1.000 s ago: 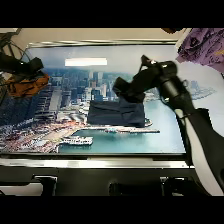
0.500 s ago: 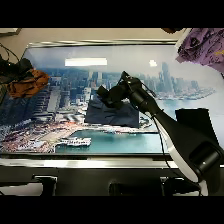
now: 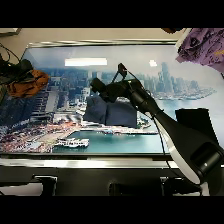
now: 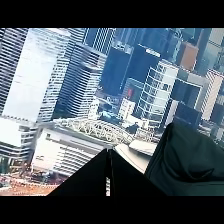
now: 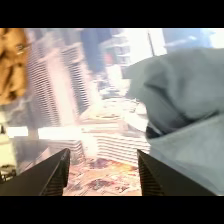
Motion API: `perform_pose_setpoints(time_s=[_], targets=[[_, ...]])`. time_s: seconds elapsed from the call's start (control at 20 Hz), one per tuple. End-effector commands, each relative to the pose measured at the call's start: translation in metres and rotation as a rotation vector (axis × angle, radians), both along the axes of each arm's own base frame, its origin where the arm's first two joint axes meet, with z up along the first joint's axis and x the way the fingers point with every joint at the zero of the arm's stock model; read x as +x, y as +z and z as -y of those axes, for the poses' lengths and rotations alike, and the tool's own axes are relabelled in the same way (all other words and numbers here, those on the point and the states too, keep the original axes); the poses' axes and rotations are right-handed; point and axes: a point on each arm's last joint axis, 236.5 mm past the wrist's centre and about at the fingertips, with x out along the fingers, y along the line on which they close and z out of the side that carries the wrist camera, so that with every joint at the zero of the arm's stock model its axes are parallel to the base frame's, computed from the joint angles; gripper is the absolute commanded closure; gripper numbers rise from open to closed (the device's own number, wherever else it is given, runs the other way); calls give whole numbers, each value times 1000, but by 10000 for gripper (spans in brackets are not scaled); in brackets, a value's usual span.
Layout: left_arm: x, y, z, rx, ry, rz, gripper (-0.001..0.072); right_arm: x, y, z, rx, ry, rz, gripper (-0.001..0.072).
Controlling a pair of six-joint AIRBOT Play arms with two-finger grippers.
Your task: Fold the clothes and pants, and hang the long-sleeved shirts on hangers.
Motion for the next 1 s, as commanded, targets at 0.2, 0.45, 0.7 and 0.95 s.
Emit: perform_pose_setpoints(time_s=[0.2, 0.45, 0.7, 0.95], targets=[[-1, -1, 0, 0, -1, -6, 692, 10, 89, 152, -137, 3, 141, 171], [-1, 0, 0, 0, -1, -6, 692, 0, 41, 312, -290, -19, -20, 154], [-2, 0, 0, 0, -1, -6, 692, -36, -76, 310, -29, 91, -222, 156], [-1, 0, 0, -2, 2, -6, 692, -65, -155, 263, 93, 178, -338, 186]])
